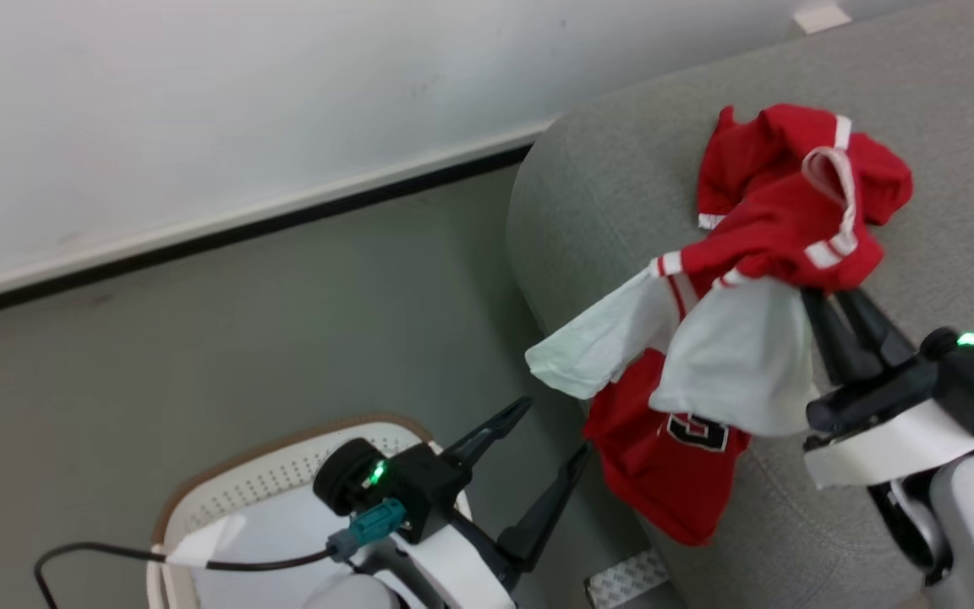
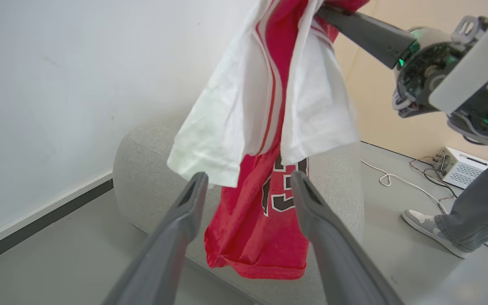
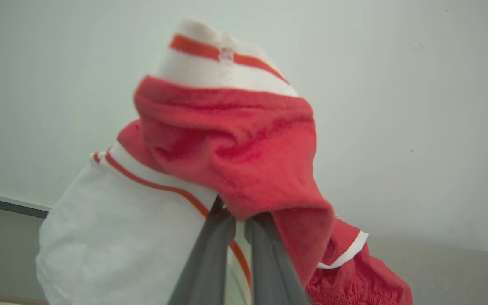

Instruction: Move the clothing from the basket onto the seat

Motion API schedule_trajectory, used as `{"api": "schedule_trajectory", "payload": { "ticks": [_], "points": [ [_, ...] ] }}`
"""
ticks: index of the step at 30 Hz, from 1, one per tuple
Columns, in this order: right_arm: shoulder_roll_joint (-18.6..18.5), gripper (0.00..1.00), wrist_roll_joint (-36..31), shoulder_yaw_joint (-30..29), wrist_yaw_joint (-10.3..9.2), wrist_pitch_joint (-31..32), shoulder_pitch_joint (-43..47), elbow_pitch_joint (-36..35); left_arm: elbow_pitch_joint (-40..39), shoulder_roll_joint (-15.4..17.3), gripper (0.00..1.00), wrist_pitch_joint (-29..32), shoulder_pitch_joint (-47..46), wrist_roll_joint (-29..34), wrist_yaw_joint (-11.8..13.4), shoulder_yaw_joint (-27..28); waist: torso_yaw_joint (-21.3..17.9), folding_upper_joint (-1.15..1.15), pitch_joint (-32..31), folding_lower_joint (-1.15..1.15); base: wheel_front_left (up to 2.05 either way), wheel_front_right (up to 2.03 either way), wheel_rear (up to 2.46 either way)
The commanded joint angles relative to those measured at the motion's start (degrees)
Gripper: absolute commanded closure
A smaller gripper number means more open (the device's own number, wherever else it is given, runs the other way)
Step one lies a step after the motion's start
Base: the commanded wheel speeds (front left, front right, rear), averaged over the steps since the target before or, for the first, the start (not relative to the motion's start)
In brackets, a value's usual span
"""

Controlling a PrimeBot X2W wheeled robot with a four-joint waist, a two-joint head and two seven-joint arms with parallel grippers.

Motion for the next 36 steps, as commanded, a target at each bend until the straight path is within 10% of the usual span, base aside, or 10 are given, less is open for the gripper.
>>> {"api": "schedule_trajectory", "payload": {
  "ticks": [1,12,23,28,36],
  "points": [
    [0.54,1.0,0.71,-2.07,-0.14,0.84,-2.33,-1.33,-0.47,0.56,0.0,0.42,-1.58,1.42,-0.55,-0.29,1.54,0.0,4.02,0.0,0.0,0.0,0.0],
    [-0.73,1.0,0.54,-12.38,-0.14,7.23,-24.48,1.85,-2.41,2.27,0.0,2.59,-8.07,3.3,-2.78,-0.39,6.41,0.0,16.9,0.0,0.0,0.0,0.0],
    [-9.57,1.0,-4.84,-30.74,-0.14,15.66,-48.15,14.36,-4.81,1.85,0.0,3.74,-13.84,4.33,-4.13,-0.03,10.3,0.0,26.11,0.0,0.0,0.0,0.0],
    [-12.25,1.0,-9.5,-40.26,-0.13,15.61,-46.68,20.64,-5.51,2.42,0.0,4.22,-14.75,3.85,-3.79,0.69,10.77,0.0,28.2,0.0,0.0,0.0,0.0],
    [-6.22,1.0,-13.38,-47.58,-0.13,9.49,-34.43,31.29,-5.99,4.6,0.0,4.45,-11.53,2.48,-1.98,1.59,9.42,0.0,26.81,0.0,0.0,0.0,0.0]
  ]
}}
